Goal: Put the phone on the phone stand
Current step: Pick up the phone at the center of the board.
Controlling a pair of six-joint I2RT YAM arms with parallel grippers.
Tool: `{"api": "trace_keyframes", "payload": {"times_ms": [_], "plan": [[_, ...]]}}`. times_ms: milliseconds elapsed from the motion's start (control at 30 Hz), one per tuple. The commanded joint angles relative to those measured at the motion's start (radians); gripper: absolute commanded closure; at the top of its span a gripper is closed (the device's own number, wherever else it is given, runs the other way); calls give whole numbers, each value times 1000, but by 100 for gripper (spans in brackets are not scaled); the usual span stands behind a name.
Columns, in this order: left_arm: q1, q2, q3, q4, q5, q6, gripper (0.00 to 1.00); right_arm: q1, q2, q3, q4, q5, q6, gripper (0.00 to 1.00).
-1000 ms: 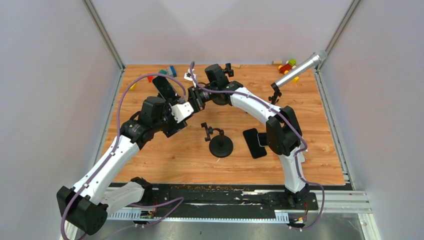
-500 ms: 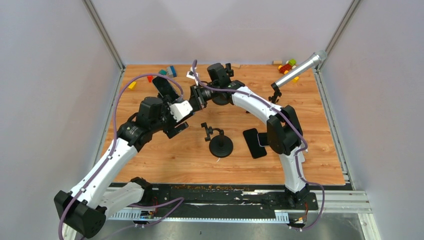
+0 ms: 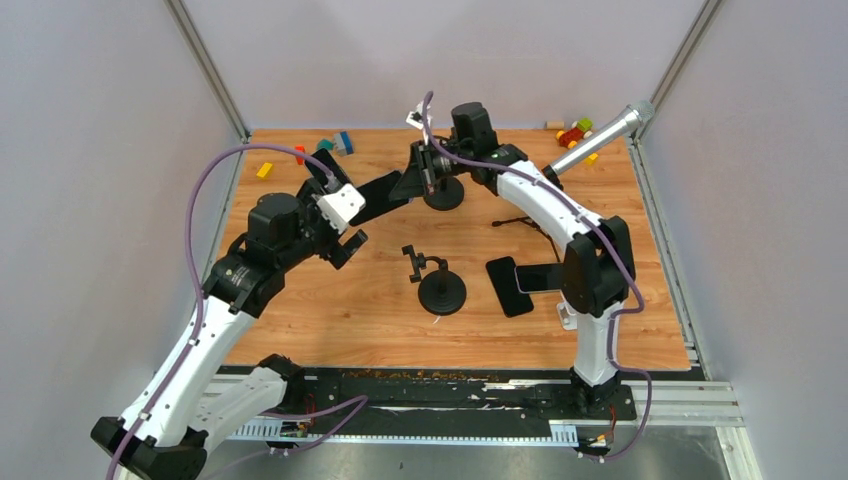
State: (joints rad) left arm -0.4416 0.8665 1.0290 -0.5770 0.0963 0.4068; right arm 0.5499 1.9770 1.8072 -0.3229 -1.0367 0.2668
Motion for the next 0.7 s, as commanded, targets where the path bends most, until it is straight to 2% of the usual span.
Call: {"api": "trace_keyframes", "payload": {"times_ms": [0,167,333,500,667], "plan": [[69,6,68,61,70,-158,0,-18,-168,-13,61,-20,-41,100],[197,50,118,111,269,-316,0,-42,-269,-50,62,5,-74,100],[247,104,134,209,505,-447,0,-68,-335,-97,94,13,-72,100],[269,158,74,449,700,-663,0,-96,-397,-180,181,-3,-25,100],[272,206,11,741,789,-878,2,-120,-445,-258,278,-30,30,100]]}}
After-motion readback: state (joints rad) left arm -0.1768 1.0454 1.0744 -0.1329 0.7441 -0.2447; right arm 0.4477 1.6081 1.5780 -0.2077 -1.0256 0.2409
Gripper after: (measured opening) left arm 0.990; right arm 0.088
